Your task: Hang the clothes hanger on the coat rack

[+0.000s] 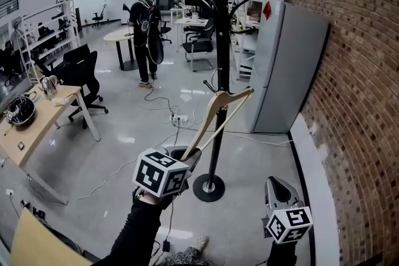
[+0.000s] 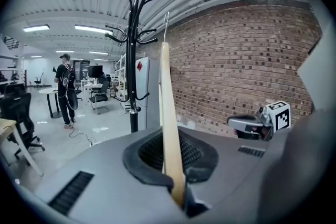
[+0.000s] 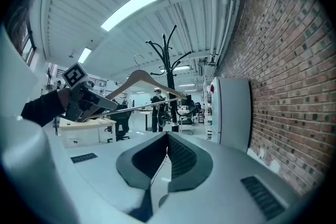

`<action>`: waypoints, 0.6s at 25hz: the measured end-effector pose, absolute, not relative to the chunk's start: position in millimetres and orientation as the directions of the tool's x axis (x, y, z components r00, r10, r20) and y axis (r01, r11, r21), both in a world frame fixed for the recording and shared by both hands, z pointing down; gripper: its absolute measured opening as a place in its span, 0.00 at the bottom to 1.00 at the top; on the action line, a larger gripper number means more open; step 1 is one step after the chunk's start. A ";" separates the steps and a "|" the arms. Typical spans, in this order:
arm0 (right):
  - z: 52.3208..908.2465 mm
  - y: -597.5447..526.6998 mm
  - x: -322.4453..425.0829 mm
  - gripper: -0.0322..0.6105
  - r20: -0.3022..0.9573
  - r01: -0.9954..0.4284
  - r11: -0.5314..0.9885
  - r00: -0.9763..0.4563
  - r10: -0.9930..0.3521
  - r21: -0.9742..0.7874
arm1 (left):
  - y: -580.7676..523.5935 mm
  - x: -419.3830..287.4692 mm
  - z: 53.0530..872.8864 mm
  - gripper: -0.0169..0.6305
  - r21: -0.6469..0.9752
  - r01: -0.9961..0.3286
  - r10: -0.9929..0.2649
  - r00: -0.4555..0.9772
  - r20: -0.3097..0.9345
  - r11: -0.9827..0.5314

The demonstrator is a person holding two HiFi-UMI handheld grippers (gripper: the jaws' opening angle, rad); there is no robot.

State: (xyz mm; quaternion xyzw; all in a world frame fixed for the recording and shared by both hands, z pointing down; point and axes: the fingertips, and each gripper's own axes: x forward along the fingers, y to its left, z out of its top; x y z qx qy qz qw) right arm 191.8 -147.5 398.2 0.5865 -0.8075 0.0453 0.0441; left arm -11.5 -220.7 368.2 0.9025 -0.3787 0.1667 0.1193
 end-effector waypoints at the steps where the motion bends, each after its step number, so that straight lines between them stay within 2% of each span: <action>1: 398.6 -154.7 194.6 0.06 0.125 -0.953 0.302 -0.302 -0.945 -0.023 | -229.5 -9.7 366.7 0.03 0.089 -0.722 -0.643 0.660 0.389 -0.686; 15: 395.4 -256.6 203.0 0.06 0.106 -0.967 0.252 -0.255 -0.961 -0.040 | -348.4 4.9 340.2 0.03 0.061 -0.683 -0.620 0.693 0.368 -0.728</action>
